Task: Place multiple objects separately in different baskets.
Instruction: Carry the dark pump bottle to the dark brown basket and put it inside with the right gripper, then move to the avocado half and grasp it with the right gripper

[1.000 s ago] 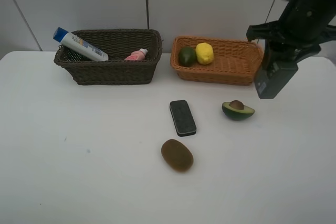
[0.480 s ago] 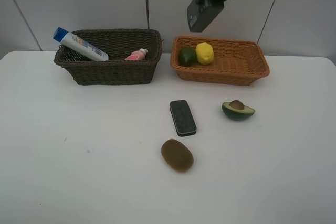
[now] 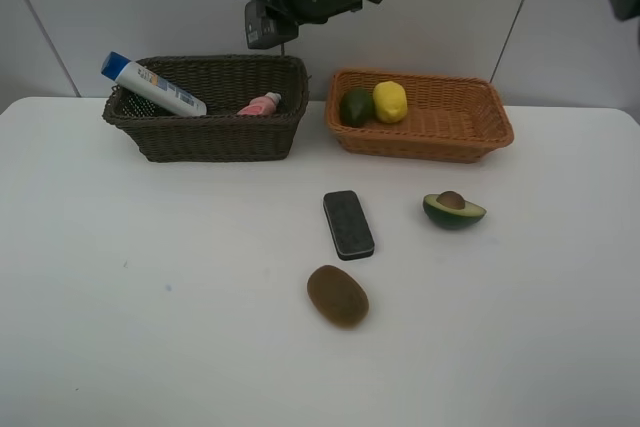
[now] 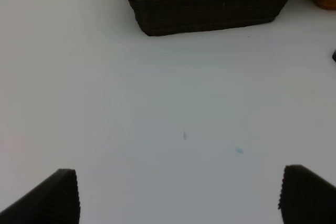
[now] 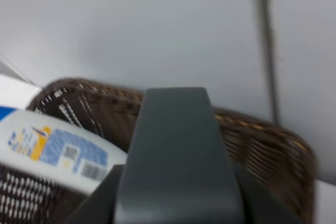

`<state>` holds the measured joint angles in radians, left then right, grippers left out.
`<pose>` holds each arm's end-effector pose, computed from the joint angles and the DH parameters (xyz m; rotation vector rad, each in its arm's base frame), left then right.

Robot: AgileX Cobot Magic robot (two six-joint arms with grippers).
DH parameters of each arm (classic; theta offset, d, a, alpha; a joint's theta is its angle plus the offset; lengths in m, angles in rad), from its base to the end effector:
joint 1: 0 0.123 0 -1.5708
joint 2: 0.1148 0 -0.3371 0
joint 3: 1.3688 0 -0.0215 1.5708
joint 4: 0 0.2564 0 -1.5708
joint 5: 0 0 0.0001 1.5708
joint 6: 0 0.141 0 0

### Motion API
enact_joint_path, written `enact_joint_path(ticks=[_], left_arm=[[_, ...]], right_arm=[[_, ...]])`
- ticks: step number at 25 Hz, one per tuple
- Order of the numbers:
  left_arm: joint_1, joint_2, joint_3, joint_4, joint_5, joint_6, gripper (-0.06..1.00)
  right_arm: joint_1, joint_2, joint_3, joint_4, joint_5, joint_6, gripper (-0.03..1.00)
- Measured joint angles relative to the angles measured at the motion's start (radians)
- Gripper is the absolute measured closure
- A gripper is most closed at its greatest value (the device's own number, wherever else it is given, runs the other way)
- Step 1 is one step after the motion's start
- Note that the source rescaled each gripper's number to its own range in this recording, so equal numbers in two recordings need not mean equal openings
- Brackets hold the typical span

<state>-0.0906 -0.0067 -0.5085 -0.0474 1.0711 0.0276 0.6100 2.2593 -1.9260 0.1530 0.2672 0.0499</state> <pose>-0.0109 -0.0049 0.2587 0.1234 2.0362 -0.0961 0.5044 0.3595 0.2465 -0.4596 2.0747 0.5287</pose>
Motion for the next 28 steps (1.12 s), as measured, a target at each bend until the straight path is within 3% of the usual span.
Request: enact_joint_path(ticks=[2, 5, 6, 9, 10, 12, 15, 19, 25, 28], left_arm=[[0.000, 0.000, 0.000, 0.000, 0.000, 0.000, -0.05], [0.000, 0.000, 0.000, 0.000, 0.000, 0.000, -0.05], [0.000, 0.000, 0.000, 0.000, 0.000, 0.000, -0.05], [0.000, 0.000, 0.000, 0.000, 0.000, 0.000, -0.05], [0.000, 0.000, 0.000, 0.000, 0.000, 0.000, -0.05], [0.000, 0.000, 0.000, 0.000, 0.000, 0.000, -0.05], [0.000, 0.000, 0.000, 0.000, 0.000, 0.000, -0.05], [0.000, 0.000, 0.000, 0.000, 0.000, 0.000, -0.05], [0.000, 0.000, 0.000, 0.000, 0.000, 0.000, -0.05], [0.000, 0.000, 0.000, 0.000, 0.000, 0.000, -0.05]], right_arm=[[0.018, 0.039, 0.000, 0.000, -0.070, -0.002, 0.96], [0.036, 0.090, 0.000, 0.000, -0.103, -0.002, 0.93], [0.037, 0.105, 0.000, 0.001, -0.111, -0.002, 0.85], [0.038, 0.120, 0.000, 0.005, -0.125, -0.002, 0.26], [0.038, 0.120, -0.002, 0.006, -0.124, -0.002, 0.16], [0.038, 0.115, -0.007, 0.008, -0.108, -0.002, 0.03], [0.038, 0.096, -0.008, 0.009, -0.032, -0.002, -0.01], [0.038, 0.010, -0.008, -0.008, 0.189, -0.002, -0.01], [0.038, -0.182, -0.012, -0.107, 0.727, 0.004, -0.01], [0.038, -0.224, -0.012, -0.191, 0.913, 0.016, -0.01]])
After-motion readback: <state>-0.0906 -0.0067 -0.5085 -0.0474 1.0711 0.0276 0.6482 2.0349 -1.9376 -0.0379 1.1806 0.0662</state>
